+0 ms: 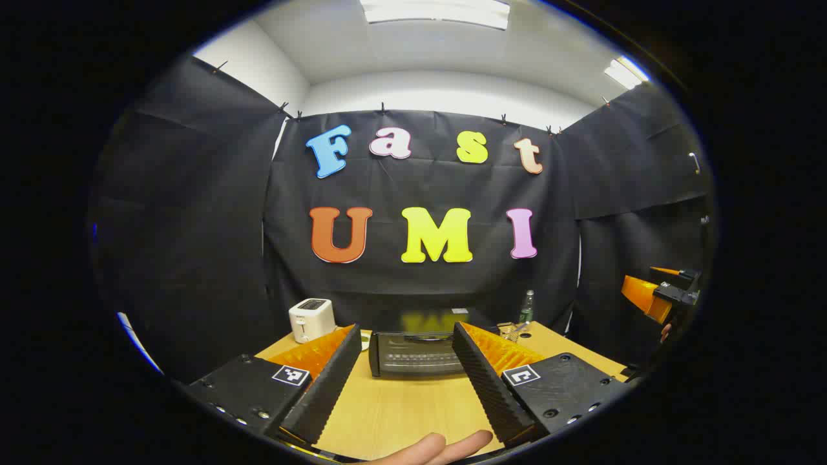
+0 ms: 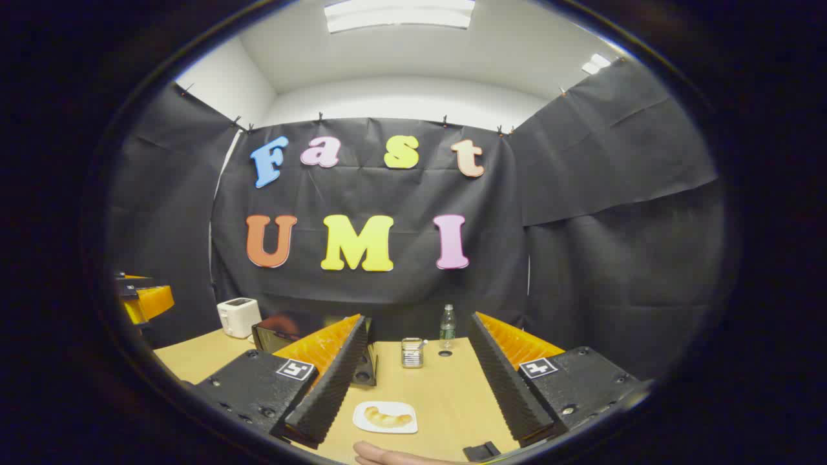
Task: Open the electric oven with the left hand, put the food in, and close the electric oven.
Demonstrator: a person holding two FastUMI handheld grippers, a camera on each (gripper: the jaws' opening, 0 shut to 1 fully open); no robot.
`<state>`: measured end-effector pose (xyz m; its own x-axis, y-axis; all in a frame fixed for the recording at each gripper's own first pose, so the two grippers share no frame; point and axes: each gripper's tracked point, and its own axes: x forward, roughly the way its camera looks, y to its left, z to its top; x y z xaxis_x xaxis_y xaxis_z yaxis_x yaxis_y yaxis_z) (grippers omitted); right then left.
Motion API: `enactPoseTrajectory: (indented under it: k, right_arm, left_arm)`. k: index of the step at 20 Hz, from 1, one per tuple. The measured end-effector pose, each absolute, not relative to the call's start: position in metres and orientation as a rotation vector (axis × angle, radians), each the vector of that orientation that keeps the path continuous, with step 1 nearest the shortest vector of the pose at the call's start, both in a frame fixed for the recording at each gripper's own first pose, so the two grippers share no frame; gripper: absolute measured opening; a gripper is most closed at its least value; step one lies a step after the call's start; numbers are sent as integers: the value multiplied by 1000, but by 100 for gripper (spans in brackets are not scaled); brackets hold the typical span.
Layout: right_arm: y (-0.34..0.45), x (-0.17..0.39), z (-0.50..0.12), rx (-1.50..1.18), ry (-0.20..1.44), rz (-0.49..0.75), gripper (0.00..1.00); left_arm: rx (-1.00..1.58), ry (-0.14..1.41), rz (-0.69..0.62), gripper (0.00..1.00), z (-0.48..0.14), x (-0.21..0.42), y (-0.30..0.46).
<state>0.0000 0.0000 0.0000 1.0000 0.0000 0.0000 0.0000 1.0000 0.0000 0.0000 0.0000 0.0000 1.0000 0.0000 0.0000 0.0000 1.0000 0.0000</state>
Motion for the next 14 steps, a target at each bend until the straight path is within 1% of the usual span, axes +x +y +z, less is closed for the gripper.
enactPoseTrajectory:
  k: [7,10,14]
  right_arm:
    - [-21,-13,-1,-6,-7,-11,99]
    - [-14,-12,-9,9,10,40,99]
    - [-21,-10,-14,21,3,50,99]
  left_arm:
    - [-12,6,-12,93,1,-1,-11]
    - [-19,36,-14,93,-7,7,-13]
    - [-35,59,-54,93,-14,24,-22]
